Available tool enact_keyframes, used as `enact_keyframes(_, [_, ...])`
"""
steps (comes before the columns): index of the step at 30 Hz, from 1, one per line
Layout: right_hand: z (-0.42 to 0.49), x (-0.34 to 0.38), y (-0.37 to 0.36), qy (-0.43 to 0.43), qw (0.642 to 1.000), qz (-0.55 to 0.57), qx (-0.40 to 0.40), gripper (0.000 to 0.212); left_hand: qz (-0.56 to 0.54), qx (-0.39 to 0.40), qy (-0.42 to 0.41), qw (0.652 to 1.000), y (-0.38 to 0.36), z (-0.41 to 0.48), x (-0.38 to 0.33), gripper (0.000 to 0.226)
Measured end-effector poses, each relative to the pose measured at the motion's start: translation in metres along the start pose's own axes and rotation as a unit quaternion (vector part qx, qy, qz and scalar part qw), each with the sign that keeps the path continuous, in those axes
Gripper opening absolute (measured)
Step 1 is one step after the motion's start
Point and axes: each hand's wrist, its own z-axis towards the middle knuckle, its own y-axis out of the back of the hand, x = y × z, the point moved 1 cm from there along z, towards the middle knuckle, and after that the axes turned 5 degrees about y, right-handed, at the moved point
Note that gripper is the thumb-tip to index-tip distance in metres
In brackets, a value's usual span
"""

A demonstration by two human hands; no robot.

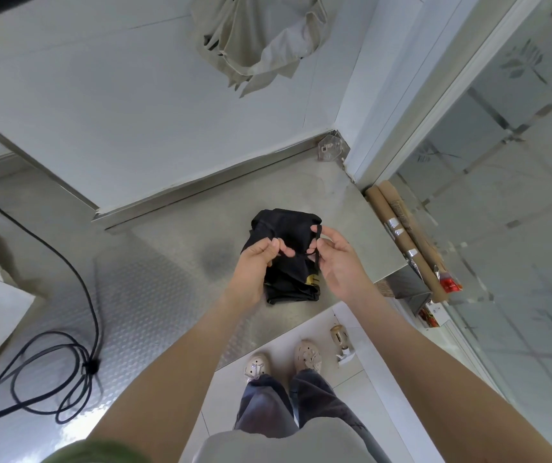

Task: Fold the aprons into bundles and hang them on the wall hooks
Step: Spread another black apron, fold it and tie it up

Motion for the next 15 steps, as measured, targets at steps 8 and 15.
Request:
enact_keyframes(8, [-0.01,0.0,-0.013,0.127,0.899,-0.399,0.125,0.036,0.245,0.004,-0.011,0.97,-0.006,0.009,-0.012,0.039])
enact_keyframes(15, [-0.009,0.006,-0.017,0.159,0.778,-0.564,0.226,0.057,0.287,0.084,0.042,0.953,-0.009,0.004,-0.009,0.019])
